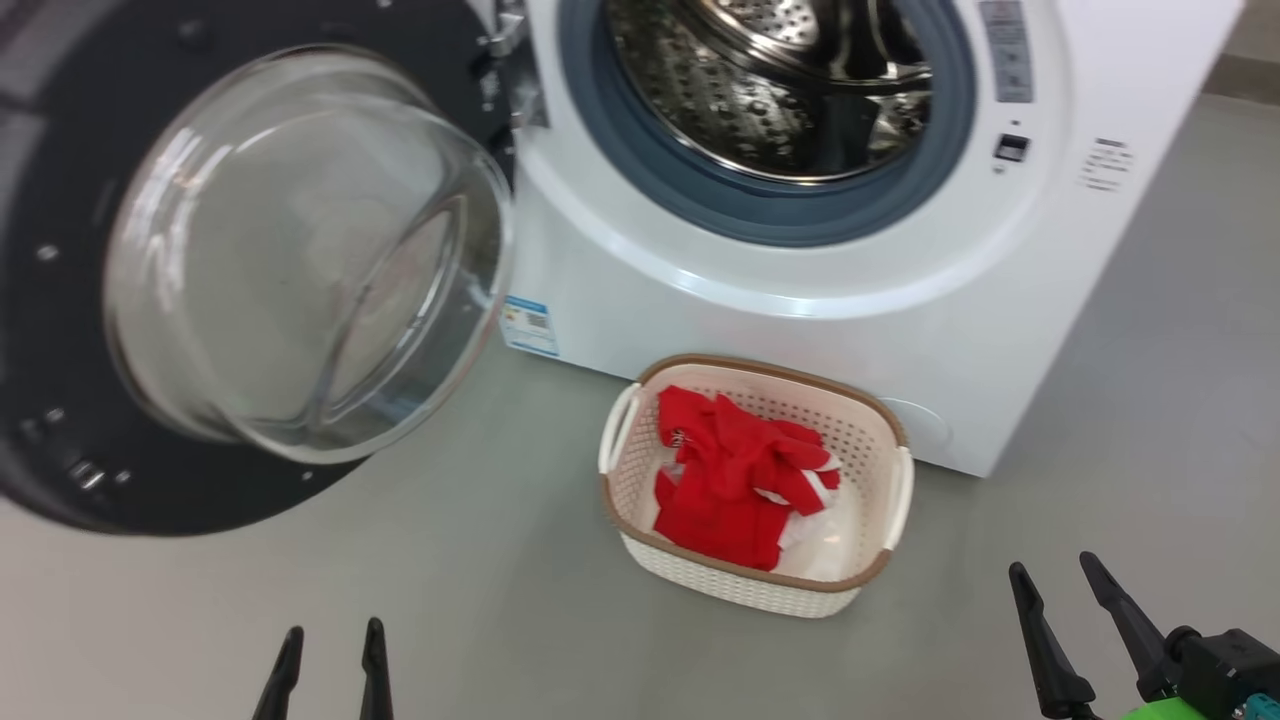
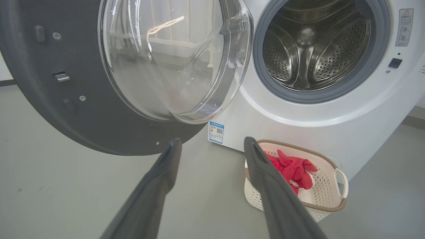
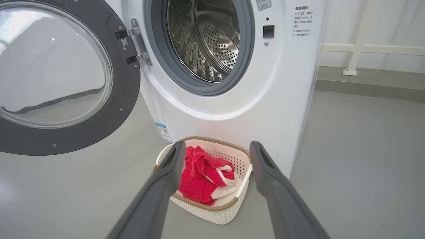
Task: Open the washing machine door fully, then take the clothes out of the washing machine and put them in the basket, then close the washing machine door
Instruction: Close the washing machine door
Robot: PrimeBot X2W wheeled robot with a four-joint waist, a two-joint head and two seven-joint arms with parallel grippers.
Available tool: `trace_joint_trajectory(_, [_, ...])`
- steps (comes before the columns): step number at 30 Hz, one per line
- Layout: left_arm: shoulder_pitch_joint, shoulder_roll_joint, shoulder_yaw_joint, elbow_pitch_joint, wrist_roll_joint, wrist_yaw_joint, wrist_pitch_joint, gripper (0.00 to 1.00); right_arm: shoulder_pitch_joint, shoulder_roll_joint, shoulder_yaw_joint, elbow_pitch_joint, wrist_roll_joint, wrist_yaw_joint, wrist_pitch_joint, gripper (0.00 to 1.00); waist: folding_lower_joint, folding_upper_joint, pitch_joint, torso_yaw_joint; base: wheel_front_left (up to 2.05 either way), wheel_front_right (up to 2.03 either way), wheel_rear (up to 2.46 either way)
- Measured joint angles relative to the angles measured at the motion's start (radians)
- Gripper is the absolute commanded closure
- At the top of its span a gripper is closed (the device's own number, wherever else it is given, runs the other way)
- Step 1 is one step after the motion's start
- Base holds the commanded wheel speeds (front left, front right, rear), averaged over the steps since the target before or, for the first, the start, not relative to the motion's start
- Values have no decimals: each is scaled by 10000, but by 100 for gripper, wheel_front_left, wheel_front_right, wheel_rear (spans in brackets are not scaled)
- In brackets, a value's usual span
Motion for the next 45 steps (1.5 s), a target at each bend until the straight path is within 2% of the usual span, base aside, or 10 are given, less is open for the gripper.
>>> trace_joint_trajectory(11, [427, 10, 261, -215, -458, 456, 0, 0, -337, -261, 802, 267, 81, 2, 0, 0, 0, 0, -58, 1388, 0, 0, 0])
trace_joint_trajectory(20, [561, 8, 320, -656, -800, 880, 2, 0, -1143, -614, 1569, 663, 332, 0, 0, 0, 0, 0, 203, 1649, 0, 0, 0])
trace_joint_trajectory(32, [737, 10, 328, -974, -934, 989, 2, 0, -1289, -719, 1735, 779, 512, 0, 0, 0, 0, 0, 190, 1633, 0, 0, 0])
trace_joint_trajectory(33, [736, 10, 328, -1005, -934, 988, 0, 3, -1289, -711, 1726, 779, 512, 0, 0, 0, 0, 0, 187, 1629, 0, 0, 0])
trace_joint_trajectory(34, [736, 10, 328, -1047, -934, 959, 0, 20, -1288, -698, 1712, 779, 512, 0, 0, 0, 0, 0, 180, 1625, 0, 0, 0])
trace_joint_trajectory(35, [734, 10, 336, -1127, -951, 932, 0, 49, -1286, -686, 1703, 779, 512, 2, 0, 0, 0, 0, 168, 1620, 0, 0, 0])
trace_joint_trajectory(36, [732, 8, 364, -1233, -984, 859, 0, 67, -1284, -667, 1684, 775, 510, 2, 0, 0, 0, 0, 157, 1613, 0, 0, 0])
trace_joint_trajectory(37, [728, 8, 410, -1365, -1020, 786, 0, 95, -1281, -635, 1655, 769, 510, 2, 0, 0, 0, 0, 147, 1606, 0, 0, 0])
trace_joint_trajectory(38, [723, 8, 481, -1540, -1022, 681, 0, 100, -1277, -594, 1620, 763, 510, 2, 0, 0, 0, 0, 138, 1599, 0, 0, 0])
trace_joint_trajectory(45, [-68, -2, 1592, -3112, -742, -282, 0, 100, -1119, -422, 1429, 675, 497, 2, 0, 0, 0, 0, 156, 1562, 0, 0, 0])
